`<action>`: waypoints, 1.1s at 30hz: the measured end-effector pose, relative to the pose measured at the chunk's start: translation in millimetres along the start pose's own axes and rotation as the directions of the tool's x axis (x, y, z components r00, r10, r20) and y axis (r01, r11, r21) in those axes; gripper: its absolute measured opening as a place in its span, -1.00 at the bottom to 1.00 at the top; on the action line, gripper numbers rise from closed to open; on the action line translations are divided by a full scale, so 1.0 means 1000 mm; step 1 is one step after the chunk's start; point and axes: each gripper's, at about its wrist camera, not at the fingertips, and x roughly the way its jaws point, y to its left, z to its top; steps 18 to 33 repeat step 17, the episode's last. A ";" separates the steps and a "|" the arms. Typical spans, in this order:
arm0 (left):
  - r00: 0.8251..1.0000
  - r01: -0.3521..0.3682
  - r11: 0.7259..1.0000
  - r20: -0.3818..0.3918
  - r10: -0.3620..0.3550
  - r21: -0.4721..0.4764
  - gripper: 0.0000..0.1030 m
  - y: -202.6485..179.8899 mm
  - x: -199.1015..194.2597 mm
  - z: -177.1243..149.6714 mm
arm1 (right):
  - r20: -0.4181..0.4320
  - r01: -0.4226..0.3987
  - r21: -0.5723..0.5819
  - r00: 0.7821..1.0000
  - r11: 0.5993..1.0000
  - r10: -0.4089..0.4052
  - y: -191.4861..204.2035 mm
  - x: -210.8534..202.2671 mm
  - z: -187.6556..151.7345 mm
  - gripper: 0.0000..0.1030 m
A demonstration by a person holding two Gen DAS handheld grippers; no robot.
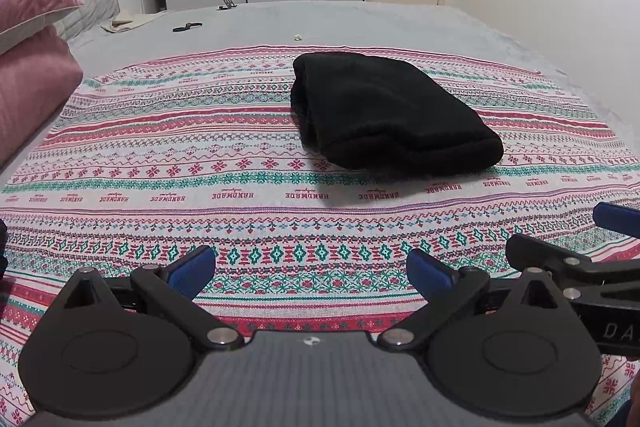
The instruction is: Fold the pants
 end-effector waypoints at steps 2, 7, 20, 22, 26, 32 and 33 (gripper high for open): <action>1.000 -0.001 1.000 0.001 0.001 -0.003 1.00 0.000 0.000 0.000 | 0.002 -0.003 0.002 1.000 1.000 0.003 0.000 0.000 0.000 1.00; 1.000 -0.005 1.000 0.002 0.005 -0.010 1.00 0.000 -0.001 -0.001 | 0.002 -0.005 0.002 1.000 1.000 0.005 -0.001 0.000 0.000 1.00; 1.000 -0.010 1.000 -0.004 0.010 -0.014 1.00 -0.001 0.000 -0.001 | 0.003 -0.005 0.003 1.000 1.000 0.005 -0.001 -0.001 0.000 1.00; 1.000 -0.010 1.000 -0.004 0.010 -0.014 1.00 -0.001 0.000 -0.001 | 0.003 -0.005 0.003 1.000 1.000 0.005 -0.001 -0.001 0.000 1.00; 1.000 -0.010 1.000 -0.004 0.010 -0.014 1.00 -0.001 0.000 -0.001 | 0.003 -0.005 0.003 1.000 1.000 0.005 -0.001 -0.001 0.000 1.00; 1.000 -0.010 1.000 -0.004 0.010 -0.014 1.00 -0.001 0.000 -0.001 | 0.003 -0.005 0.003 1.000 1.000 0.005 -0.001 -0.001 0.000 1.00; 1.000 -0.010 1.000 -0.004 0.010 -0.014 1.00 -0.001 0.000 -0.001 | 0.003 -0.005 0.003 1.000 1.000 0.005 -0.001 -0.001 0.000 1.00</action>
